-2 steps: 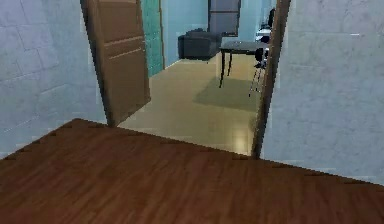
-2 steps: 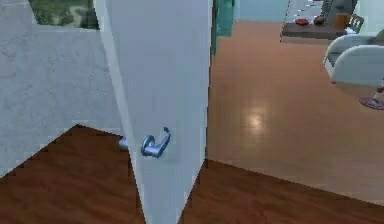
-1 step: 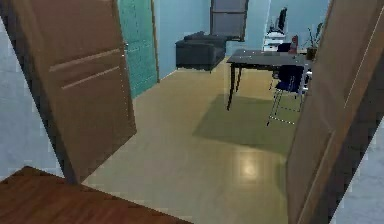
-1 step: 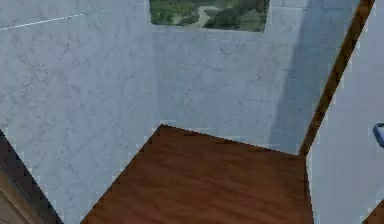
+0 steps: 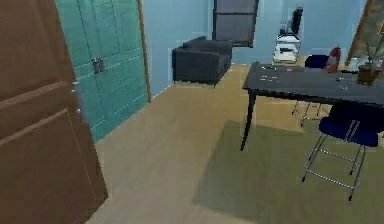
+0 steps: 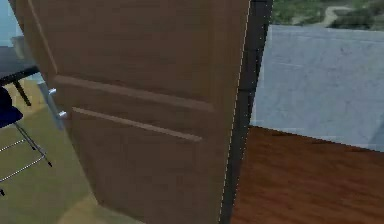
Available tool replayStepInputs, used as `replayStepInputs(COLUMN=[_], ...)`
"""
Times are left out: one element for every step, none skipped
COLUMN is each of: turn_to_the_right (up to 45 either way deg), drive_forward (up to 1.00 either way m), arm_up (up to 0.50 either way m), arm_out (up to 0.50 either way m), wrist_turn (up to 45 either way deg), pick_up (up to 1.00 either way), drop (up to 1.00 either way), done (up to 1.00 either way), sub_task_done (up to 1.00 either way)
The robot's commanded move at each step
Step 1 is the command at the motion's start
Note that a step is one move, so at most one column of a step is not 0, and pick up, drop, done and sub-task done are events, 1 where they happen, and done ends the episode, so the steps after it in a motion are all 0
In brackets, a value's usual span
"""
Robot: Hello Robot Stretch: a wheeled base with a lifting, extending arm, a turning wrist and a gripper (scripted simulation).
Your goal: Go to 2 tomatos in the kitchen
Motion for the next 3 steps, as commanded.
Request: replayStepInputs(turn_to_the_right=[0.0, 0.0, 18.0], drive_forward=[1.00, 0.80, 0.00], arm_up=[0.00, 0.00, 0.00], arm_out=[0.00, 0.00, 0.00], wrist_turn=[0.0, 0.0, 0.0], pick_up=[0.00, 0.00, 0.00], drop=[0.00, 0.00, 0.00], done=[0.00, 0.00, 0.00], sub_task_done=[0.00, 0.00, 0.00])
